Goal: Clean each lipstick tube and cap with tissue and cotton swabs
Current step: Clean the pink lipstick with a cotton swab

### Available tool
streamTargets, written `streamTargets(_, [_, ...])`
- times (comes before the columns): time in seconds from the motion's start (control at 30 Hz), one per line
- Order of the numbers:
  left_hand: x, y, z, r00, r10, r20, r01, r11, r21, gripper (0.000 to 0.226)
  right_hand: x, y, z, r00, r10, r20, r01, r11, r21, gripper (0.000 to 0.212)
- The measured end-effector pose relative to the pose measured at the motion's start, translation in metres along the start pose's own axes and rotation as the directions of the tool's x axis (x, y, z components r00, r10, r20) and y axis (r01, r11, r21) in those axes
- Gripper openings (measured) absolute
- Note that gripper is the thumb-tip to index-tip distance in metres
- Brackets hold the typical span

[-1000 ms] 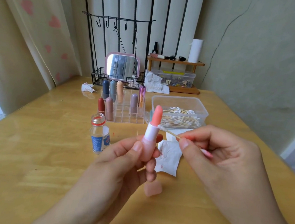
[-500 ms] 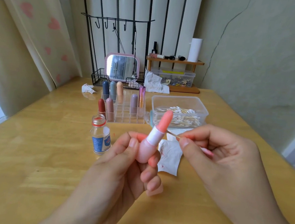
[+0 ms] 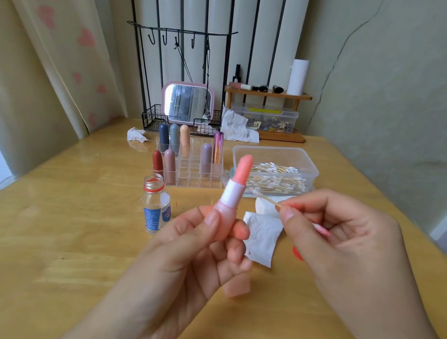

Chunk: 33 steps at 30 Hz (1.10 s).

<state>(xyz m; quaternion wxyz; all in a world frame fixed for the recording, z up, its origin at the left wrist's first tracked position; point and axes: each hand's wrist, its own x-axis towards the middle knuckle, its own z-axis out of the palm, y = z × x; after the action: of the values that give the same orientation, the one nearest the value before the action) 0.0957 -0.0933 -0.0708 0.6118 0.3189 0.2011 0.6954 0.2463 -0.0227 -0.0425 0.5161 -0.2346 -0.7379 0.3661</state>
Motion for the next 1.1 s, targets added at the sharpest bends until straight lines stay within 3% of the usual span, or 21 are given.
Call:
streamTargets(0.37, [0.003,-0.006,-0.004,0.999,0.011,-0.032,-0.008,0.996,0.091,0.043,-0.002,-0.005,0.000,0.999,-0.037,0.012,0.037,0.998,0.047,0.001])
streamTargets(0.63, [0.002,-0.007,-0.004,0.999,-0.030,0.042,0.029,0.999,0.034,0.034,0.000,-0.003,-0.001,1.000,-0.008,-0.008,0.009,0.999,0.042,0.006])
streamTargets(0.8, [0.003,-0.007,-0.006,0.995,-0.062,0.078,0.063,0.998,-0.007,0.033,-0.003,-0.006,0.001,0.994,-0.093,0.060,0.089,0.994,0.066,0.008])
streamTargets(1.1, [0.003,-0.010,-0.008,0.993,-0.080,0.087,0.084,0.996,-0.039,0.032,-0.001,-0.006,0.001,0.999,-0.038,0.025,0.036,0.996,0.080,0.005])
